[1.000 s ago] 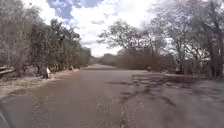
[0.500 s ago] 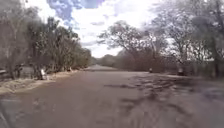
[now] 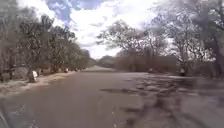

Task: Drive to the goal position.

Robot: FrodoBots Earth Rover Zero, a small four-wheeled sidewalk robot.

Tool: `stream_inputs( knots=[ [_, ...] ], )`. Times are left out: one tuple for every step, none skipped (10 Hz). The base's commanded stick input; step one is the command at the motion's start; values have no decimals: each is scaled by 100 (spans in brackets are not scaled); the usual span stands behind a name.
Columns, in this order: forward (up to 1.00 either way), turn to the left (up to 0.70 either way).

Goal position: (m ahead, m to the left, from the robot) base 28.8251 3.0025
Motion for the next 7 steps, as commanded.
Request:
stream_inputs(
  knots=[
    [70,0],
    [70,0],
    [70,0],
    [70,0],
    [70,0],
    [70,0],
    [70,0]
  ],
)
